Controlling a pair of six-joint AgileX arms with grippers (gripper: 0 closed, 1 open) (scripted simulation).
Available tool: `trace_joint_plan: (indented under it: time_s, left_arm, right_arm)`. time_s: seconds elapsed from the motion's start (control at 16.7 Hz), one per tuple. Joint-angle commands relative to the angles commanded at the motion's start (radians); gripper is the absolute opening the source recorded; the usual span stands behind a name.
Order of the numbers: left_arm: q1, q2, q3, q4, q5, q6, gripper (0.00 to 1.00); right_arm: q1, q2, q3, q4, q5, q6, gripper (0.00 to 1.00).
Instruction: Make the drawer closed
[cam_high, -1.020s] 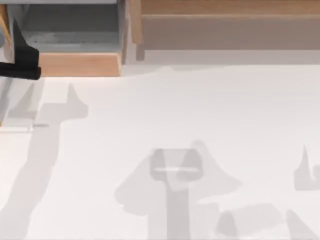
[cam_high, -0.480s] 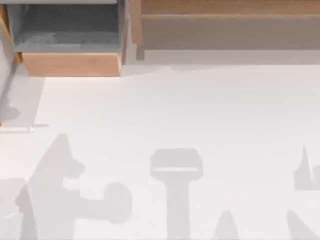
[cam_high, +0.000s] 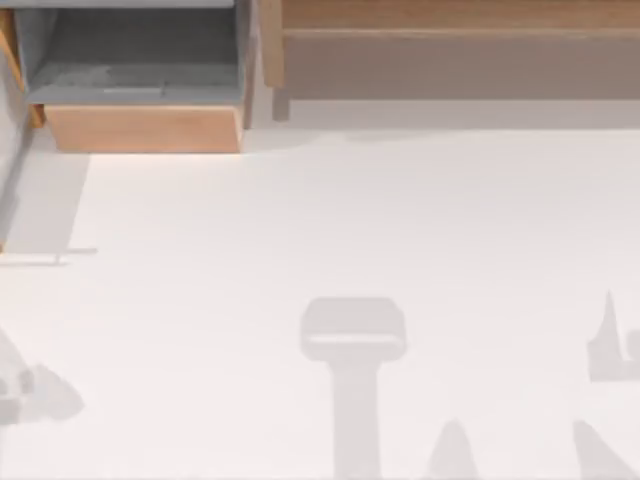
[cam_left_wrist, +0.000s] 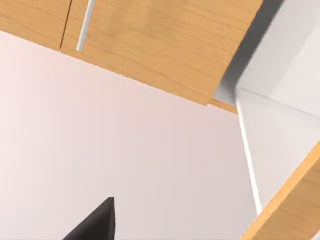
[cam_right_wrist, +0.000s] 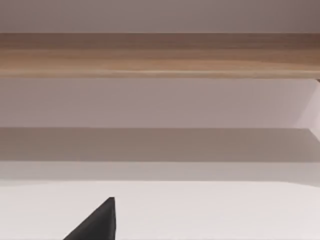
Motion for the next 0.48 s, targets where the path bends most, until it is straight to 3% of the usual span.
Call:
trace_joint_plan:
  time_s: [0.48]
  left_arm:
    - [0.014, 0.243, 0.043, 0.168, 0.194, 0.352, 1.0]
  right_arm:
    - [0.0, 0.0, 0.0, 0.0, 0.0, 0.0, 1.0]
